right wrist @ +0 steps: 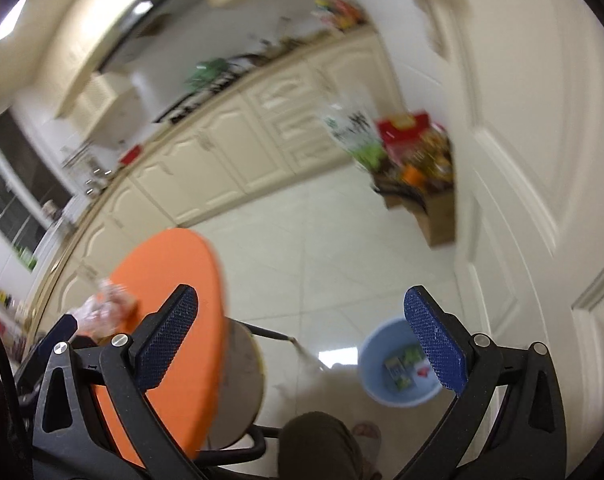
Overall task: Collect trash
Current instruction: 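Return both tools to the orange table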
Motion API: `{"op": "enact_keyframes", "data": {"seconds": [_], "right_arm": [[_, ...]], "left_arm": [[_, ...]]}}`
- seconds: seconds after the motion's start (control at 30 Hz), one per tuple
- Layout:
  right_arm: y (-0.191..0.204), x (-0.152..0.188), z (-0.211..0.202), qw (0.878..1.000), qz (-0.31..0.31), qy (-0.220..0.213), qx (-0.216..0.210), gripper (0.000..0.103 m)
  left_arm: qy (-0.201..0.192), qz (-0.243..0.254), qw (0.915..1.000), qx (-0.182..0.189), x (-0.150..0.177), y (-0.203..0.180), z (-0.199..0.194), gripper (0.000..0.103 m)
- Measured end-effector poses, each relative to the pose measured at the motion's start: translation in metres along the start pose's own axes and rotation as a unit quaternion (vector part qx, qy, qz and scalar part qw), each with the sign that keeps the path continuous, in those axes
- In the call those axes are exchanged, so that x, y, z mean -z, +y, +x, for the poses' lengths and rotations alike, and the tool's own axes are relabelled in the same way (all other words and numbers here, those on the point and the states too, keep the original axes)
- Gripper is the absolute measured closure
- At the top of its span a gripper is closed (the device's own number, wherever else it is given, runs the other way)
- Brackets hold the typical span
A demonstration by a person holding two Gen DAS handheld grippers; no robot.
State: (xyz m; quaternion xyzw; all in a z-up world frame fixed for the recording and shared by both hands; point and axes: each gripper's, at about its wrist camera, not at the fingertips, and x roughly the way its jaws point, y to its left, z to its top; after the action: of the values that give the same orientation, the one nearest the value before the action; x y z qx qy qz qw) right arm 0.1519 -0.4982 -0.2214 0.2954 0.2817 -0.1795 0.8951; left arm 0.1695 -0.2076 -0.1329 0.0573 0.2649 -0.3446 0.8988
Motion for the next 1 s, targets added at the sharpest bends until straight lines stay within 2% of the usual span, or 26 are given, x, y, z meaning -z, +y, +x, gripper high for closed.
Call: {"op": "enact_keyframes", "data": {"seconds": [0.23,0.5,0.7,0.87,1.0], "right_arm": [[0.110,0.006,-0.032,0.994,-0.090,-0.034,-0.049,0.000],[0.219,0.037,-0.061,0.977,-0.183,-0.064,-0.089,0.000],[0.279,0.070,-0.089,0.958,-0.243,-0.107,-0.108,0.000],[0.311,0.086,-0.097,0.948,-0.273,-0.116,-0.118,0.000],[0.319,0.096,-0.096,0.944,-0.283,-0.112,-0.126,0.000]], "left_arm": [[-0.055,-0.036,0.9959,-0.063,0.026,0.062,-0.095,0.001],[-0.092,-0.061,0.9849,-0.133,0.069,0.074,-0.191,0.001],[-0.123,-0.074,0.9697,-0.197,0.087,0.064,-0.220,0.001],[-0.137,-0.086,0.9608,-0.225,0.111,0.053,-0.244,0.001],[-0.138,-0.096,0.9562,-0.240,0.125,0.042,-0.253,0.001]]}}
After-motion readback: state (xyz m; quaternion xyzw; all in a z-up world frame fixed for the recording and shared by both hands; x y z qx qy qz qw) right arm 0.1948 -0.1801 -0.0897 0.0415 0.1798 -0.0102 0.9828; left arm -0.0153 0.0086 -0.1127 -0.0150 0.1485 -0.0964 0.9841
